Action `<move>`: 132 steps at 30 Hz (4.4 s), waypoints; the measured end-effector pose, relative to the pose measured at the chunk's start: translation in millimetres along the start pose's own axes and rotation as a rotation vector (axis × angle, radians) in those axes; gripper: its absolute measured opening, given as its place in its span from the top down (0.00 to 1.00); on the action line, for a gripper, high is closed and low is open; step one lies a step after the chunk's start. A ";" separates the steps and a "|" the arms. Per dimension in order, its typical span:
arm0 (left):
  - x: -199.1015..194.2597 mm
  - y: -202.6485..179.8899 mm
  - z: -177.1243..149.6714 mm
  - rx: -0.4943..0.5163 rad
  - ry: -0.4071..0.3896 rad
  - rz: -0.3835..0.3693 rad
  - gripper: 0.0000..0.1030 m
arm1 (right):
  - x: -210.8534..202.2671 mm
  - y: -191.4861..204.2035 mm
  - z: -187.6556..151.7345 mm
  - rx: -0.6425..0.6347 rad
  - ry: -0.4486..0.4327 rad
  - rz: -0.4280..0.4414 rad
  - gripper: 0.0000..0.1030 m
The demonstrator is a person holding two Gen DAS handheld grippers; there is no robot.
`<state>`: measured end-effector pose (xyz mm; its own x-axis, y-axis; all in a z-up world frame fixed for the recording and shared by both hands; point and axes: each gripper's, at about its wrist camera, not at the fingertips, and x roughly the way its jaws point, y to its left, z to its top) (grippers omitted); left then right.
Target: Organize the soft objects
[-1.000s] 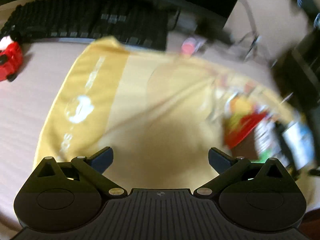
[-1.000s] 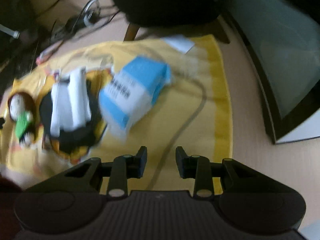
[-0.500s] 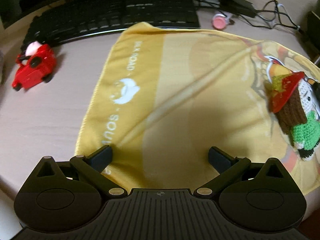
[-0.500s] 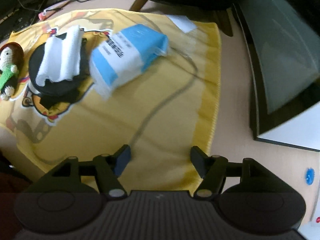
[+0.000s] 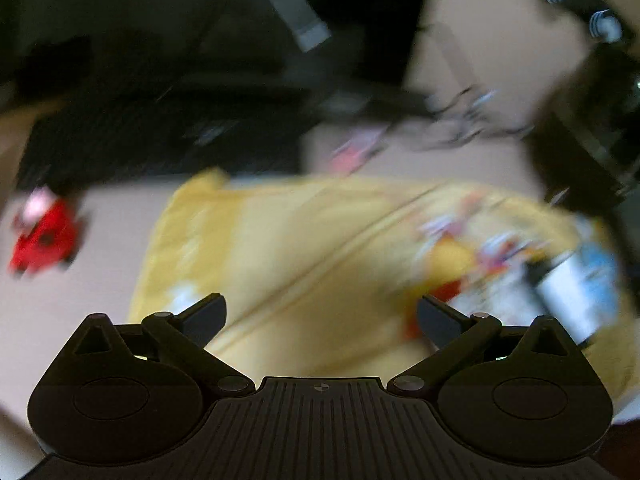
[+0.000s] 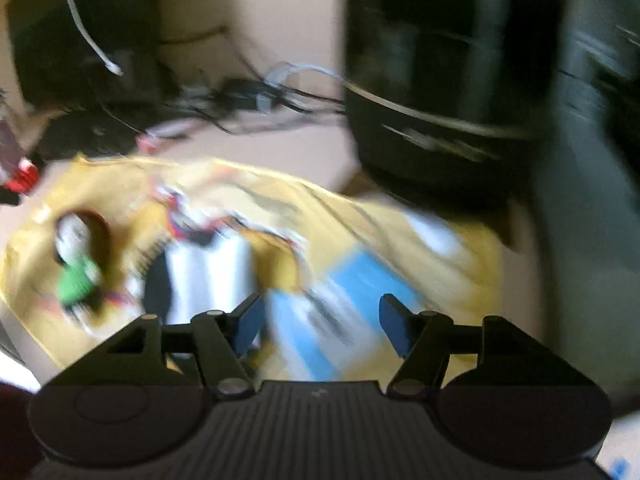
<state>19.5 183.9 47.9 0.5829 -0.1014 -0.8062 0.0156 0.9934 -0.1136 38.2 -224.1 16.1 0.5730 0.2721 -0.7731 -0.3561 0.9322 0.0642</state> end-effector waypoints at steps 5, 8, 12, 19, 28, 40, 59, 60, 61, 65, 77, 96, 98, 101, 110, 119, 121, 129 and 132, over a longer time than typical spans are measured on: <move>24.2 -102.4 -12.5 0.183 0.079 -0.189 0.00 | 57.6 34.4 11.6 -0.056 0.040 0.097 0.41; 39.3 -138.5 -33.8 0.378 0.122 -0.120 0.00 | 73.7 47.3 9.6 -0.097 0.078 0.077 0.53; 65.1 -136.6 -39.0 0.349 0.198 0.015 0.00 | 65.5 50.6 6.7 -0.107 0.052 0.069 0.79; 82.1 -125.5 -28.0 0.210 0.206 0.104 0.00 | 59.6 39.5 6.2 -0.029 0.024 0.079 0.80; 104.7 -135.5 -43.3 0.418 0.186 0.289 0.00 | 54.1 43.3 -7.8 -0.022 0.016 0.077 0.73; 66.7 -138.7 -13.9 0.144 0.132 -0.063 0.00 | 56.0 96.1 -8.8 -0.305 -0.015 0.032 0.43; 28.5 -168.9 2.9 0.322 -0.028 0.052 0.00 | 56.9 55.9 17.8 0.045 0.022 0.293 0.85; 23.5 -165.8 7.9 0.319 -0.053 0.065 0.00 | 61.3 58.6 16.0 0.030 0.030 0.278 0.85; 18.2 -161.6 13.4 0.306 -0.079 0.077 0.00 | 66.0 60.6 14.2 0.015 0.037 0.257 0.85; -4.3 -142.2 31.4 0.218 -0.164 0.003 0.00 | 75.0 46.9 11.3 0.056 0.042 0.164 0.85; 54.5 -194.2 -21.0 0.404 0.130 -0.349 0.00 | 47.2 29.6 -14.0 0.091 0.096 0.225 0.89; 126.3 -233.6 -42.4 0.537 0.228 -0.211 0.00 | 18.1 -31.4 -20.6 0.248 0.001 0.086 0.84; 136.0 -231.2 -38.1 0.488 0.229 -0.213 0.00 | 19.1 -31.9 -21.5 0.255 0.002 0.087 0.86; 145.8 -223.1 -32.5 0.409 0.220 -0.240 0.00 | 24.8 -31.0 -21.9 0.265 0.010 0.089 0.86; 125.6 -189.9 -3.7 0.281 0.118 -0.291 0.77 | 23.9 -30.2 -20.1 0.280 -0.001 0.091 0.86; 75.9 -205.5 6.7 0.602 -0.024 -0.140 0.46 | 24.8 -26.3 -18.3 0.267 0.011 0.124 0.86; 76.6 -199.2 5.0 0.530 0.031 -0.180 0.38 | 25.3 -21.8 -20.6 0.259 0.024 0.152 0.86; 75.2 -197.9 -22.1 0.453 0.112 -0.449 0.09 | 60.8 1.0 -27.8 0.185 0.123 0.056 0.86; 84.8 -202.0 -28.2 0.459 0.132 -0.479 0.09 | 65.8 6.1 -27.1 0.139 0.126 0.022 0.86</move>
<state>42.9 -26.8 -13.8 0.3221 -0.5129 -0.7958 0.6078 0.7564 -0.2415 53.7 -206.9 -51.5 0.4663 0.2693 -0.8427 -0.2570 0.9527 0.1623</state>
